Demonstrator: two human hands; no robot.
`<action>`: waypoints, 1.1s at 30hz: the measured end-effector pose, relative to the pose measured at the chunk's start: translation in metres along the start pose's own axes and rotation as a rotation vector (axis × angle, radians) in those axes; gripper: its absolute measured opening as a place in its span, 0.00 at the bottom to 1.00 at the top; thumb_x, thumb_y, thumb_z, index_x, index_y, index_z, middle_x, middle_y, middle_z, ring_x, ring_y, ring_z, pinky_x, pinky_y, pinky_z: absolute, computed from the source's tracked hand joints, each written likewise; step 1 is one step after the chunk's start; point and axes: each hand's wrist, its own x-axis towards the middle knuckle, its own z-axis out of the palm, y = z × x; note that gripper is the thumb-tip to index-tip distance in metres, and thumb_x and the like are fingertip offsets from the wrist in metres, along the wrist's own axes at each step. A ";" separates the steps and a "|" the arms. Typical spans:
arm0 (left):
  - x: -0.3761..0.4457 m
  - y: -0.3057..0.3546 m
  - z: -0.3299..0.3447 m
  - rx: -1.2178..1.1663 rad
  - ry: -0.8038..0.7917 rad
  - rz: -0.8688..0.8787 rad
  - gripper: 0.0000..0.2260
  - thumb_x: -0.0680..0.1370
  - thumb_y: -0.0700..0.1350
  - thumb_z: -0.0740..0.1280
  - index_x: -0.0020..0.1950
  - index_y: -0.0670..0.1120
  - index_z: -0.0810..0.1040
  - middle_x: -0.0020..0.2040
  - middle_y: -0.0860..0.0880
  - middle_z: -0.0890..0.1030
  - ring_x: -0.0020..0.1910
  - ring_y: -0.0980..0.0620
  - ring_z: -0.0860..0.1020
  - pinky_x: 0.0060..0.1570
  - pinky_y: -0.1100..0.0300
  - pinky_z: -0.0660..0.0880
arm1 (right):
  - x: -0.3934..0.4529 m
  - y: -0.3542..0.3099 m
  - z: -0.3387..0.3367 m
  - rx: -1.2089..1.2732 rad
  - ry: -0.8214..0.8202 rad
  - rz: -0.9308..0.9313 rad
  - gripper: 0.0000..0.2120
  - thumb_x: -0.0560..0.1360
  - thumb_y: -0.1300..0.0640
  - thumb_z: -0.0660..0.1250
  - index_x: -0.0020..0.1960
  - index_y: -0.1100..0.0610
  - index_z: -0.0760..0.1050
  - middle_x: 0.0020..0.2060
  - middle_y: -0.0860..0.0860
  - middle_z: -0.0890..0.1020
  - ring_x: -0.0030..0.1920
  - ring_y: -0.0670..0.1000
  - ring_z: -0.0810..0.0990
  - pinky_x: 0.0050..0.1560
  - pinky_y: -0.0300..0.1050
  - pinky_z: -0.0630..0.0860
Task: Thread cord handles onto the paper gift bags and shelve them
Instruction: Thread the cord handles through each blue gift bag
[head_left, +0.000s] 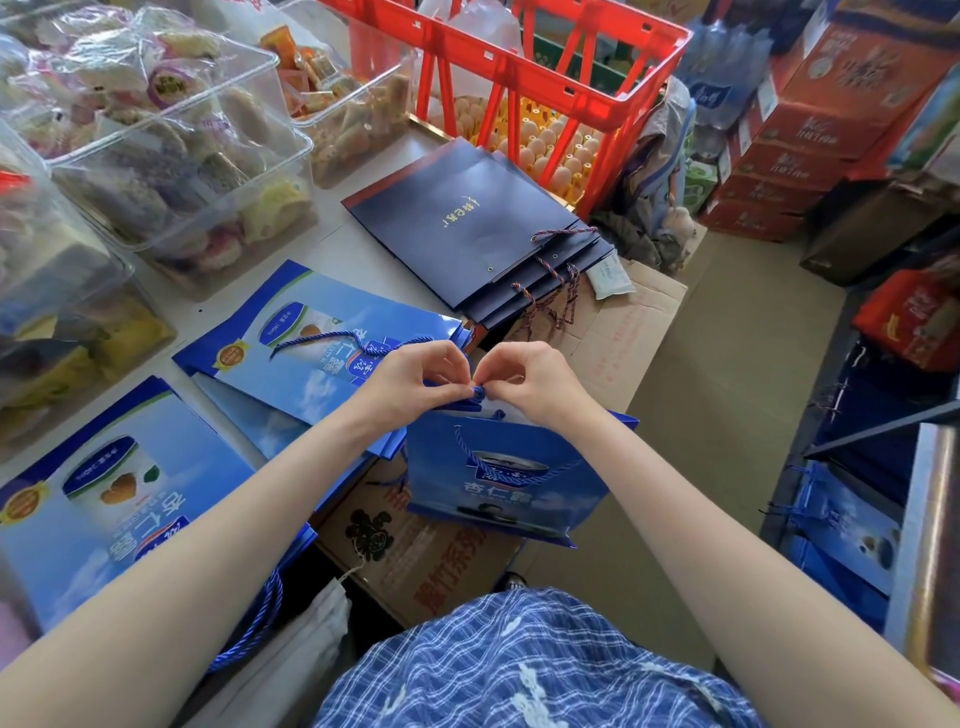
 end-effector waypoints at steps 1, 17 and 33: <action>0.000 0.000 0.001 -0.004 -0.001 -0.004 0.09 0.71 0.37 0.73 0.39 0.49 0.76 0.38 0.53 0.81 0.38 0.61 0.79 0.46 0.68 0.75 | 0.000 0.001 0.000 -0.002 -0.003 -0.011 0.09 0.72 0.68 0.67 0.42 0.55 0.79 0.39 0.48 0.81 0.43 0.48 0.81 0.50 0.40 0.78; 0.008 -0.006 -0.006 0.021 0.161 -0.353 0.07 0.77 0.46 0.64 0.40 0.48 0.78 0.42 0.49 0.81 0.43 0.50 0.78 0.48 0.56 0.73 | -0.005 -0.001 0.007 0.079 0.165 -0.051 0.06 0.69 0.64 0.73 0.41 0.55 0.77 0.37 0.49 0.80 0.36 0.47 0.80 0.42 0.35 0.78; 0.006 0.007 0.029 -0.263 -0.296 -0.573 0.09 0.77 0.41 0.64 0.55 0.50 0.78 0.51 0.50 0.81 0.47 0.55 0.79 0.51 0.61 0.74 | -0.018 0.023 0.008 0.065 0.248 -0.138 0.09 0.70 0.63 0.73 0.47 0.54 0.77 0.42 0.48 0.80 0.44 0.47 0.79 0.48 0.40 0.80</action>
